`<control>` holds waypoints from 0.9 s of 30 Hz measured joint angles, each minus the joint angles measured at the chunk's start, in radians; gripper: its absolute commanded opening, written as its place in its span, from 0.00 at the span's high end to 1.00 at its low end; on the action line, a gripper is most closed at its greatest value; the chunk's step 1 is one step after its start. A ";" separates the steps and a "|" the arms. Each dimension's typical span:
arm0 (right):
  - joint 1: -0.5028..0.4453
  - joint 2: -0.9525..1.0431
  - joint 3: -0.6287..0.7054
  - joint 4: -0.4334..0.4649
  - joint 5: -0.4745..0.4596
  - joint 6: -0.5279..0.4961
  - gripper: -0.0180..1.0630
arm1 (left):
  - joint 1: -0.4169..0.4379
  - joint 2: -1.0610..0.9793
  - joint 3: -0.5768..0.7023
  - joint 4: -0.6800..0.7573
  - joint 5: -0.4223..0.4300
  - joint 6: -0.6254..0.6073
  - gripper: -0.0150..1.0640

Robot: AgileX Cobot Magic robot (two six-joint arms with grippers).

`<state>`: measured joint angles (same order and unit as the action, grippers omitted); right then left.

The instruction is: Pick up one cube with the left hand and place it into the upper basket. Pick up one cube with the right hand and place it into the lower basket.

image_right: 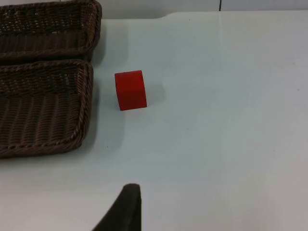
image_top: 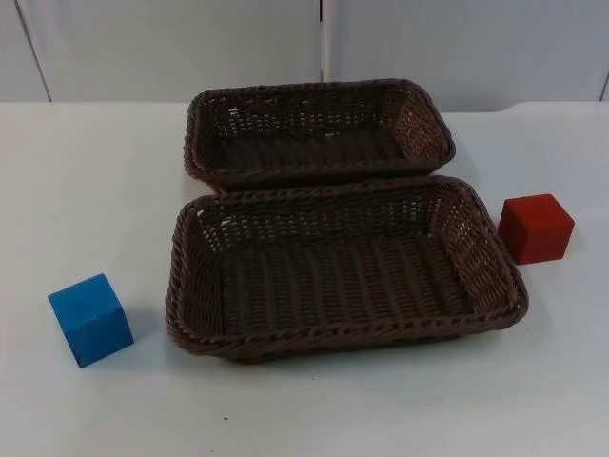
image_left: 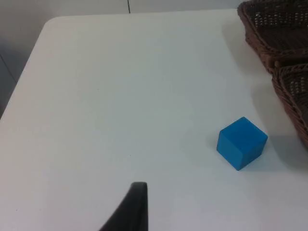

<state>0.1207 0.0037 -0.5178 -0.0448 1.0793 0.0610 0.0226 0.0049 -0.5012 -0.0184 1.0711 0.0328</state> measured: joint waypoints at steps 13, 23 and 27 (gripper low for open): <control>0.000 0.000 0.000 0.000 0.000 0.000 0.01 | 0.000 0.118 -0.083 -0.045 -0.013 0.000 0.01; 0.000 0.000 0.000 0.000 0.000 0.000 0.01 | 0.000 0.235 -0.087 -0.152 -0.024 0.000 0.01; 0.000 0.000 0.000 0.000 0.000 0.000 0.01 | 0.000 0.279 -0.087 -0.158 -0.045 0.000 0.01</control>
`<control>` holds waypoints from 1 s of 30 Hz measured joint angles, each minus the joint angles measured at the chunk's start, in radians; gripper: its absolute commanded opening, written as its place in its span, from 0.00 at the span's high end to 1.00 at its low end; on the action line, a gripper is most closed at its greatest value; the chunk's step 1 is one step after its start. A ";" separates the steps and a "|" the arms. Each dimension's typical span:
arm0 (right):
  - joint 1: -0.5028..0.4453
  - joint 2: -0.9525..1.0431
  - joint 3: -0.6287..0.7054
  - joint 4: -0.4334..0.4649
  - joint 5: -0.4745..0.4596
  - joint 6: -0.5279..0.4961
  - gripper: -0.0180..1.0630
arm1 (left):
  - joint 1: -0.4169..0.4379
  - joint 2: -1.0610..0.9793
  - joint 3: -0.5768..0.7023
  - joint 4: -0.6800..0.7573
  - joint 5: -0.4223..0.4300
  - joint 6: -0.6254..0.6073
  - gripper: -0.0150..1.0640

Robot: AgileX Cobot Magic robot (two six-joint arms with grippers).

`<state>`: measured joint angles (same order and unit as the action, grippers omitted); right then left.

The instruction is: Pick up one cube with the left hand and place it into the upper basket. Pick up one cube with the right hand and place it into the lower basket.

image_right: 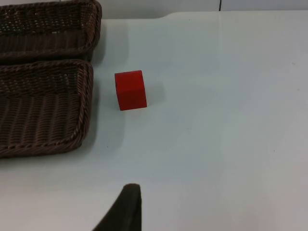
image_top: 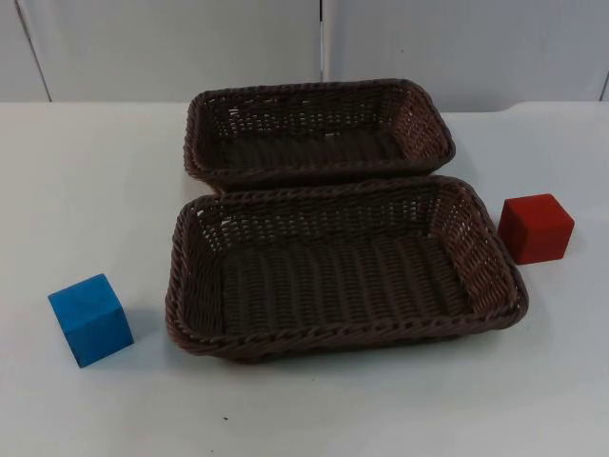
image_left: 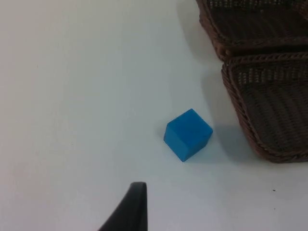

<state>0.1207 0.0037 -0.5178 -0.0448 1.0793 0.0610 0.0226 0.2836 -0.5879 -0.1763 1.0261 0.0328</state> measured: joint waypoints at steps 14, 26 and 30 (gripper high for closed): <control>0.000 0.000 0.000 0.000 0.000 0.000 0.01 | 0.000 0.310 0.000 -0.031 -0.167 0.100 0.01; 0.000 0.000 0.000 0.000 0.000 -0.002 0.01 | 0.000 0.568 -0.055 -0.108 -0.240 0.177 0.01; 0.000 0.000 0.000 0.000 0.000 -0.002 0.01 | 0.000 0.655 -0.073 -0.118 -0.255 0.199 0.01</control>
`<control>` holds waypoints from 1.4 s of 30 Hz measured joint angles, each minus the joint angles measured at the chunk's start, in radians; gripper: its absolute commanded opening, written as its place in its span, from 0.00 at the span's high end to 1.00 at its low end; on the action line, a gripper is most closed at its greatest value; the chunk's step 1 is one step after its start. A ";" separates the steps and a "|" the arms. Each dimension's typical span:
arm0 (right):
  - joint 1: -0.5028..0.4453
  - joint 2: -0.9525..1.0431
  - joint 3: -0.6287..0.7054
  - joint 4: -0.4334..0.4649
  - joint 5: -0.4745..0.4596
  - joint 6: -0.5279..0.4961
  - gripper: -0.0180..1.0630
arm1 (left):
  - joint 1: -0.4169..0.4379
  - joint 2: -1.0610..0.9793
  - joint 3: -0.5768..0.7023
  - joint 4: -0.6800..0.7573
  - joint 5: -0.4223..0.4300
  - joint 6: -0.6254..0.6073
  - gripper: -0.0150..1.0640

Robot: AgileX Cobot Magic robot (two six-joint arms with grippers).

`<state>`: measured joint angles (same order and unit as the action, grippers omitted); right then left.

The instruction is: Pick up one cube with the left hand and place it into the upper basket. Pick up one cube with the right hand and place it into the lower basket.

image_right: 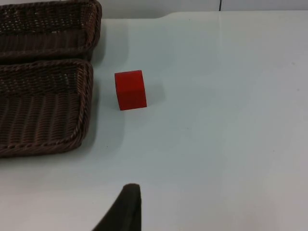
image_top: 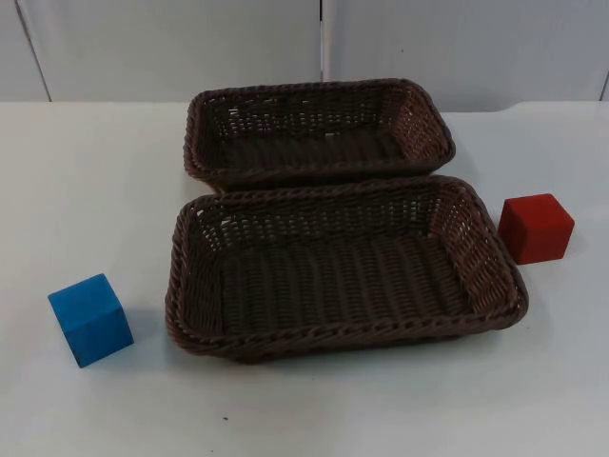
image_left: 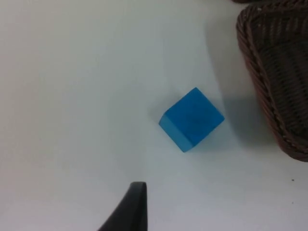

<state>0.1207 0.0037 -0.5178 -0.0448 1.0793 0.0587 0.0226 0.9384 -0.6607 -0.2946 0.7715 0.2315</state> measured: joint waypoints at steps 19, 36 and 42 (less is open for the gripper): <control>0.000 -0.002 0.000 0.000 0.002 0.000 0.01 | -0.009 0.429 -0.067 -0.166 -0.058 0.102 0.01; 0.000 -0.002 0.000 -0.002 0.002 0.000 0.01 | -0.100 0.597 -0.069 -0.205 -0.270 0.069 0.01; 0.000 -0.002 0.000 -0.002 0.002 -0.002 0.01 | -0.100 0.685 -0.069 -0.215 -0.376 0.043 0.01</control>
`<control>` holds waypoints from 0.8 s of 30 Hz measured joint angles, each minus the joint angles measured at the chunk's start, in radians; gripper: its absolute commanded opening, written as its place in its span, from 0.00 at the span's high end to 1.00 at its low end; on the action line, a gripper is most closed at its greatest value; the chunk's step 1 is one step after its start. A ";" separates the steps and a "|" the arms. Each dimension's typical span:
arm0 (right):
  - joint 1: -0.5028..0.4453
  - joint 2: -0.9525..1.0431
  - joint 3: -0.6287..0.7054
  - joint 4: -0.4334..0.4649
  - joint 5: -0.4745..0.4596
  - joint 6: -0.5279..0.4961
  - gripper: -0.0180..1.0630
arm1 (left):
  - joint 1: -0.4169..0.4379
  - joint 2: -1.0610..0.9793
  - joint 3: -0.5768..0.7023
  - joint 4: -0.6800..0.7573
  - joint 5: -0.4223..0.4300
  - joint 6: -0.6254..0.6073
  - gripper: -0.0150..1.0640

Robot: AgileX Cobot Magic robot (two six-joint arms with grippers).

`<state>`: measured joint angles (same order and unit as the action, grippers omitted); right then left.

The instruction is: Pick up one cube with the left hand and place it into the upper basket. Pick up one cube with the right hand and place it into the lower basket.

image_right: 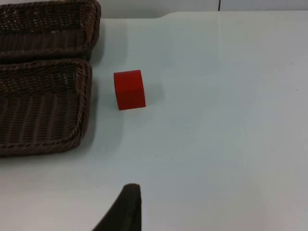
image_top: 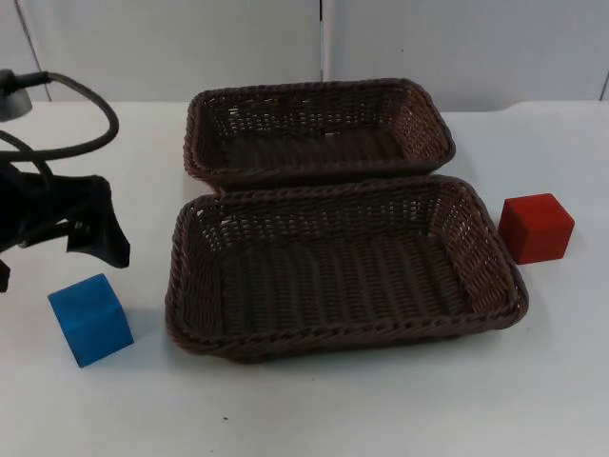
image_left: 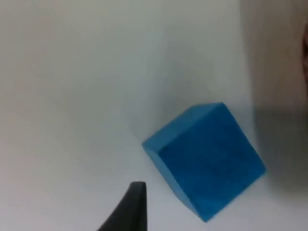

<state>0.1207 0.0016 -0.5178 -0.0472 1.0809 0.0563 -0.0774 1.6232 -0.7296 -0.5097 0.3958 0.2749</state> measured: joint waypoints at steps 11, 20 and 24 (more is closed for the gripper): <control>0.000 0.000 0.000 0.000 0.000 0.000 0.01 | -0.004 0.171 -0.058 -0.013 -0.064 -0.005 0.01; 0.000 0.000 0.000 0.000 0.000 0.000 0.01 | -0.007 0.289 -0.100 -0.017 -0.074 -0.005 0.01; 0.000 0.000 0.000 0.000 0.000 0.000 0.01 | -0.007 0.317 -0.100 -0.017 -0.079 -0.005 0.01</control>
<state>0.1207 0.0016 -0.5178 -0.0472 1.0809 0.0563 -0.0840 1.9407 -0.8300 -0.5267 0.3166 0.2696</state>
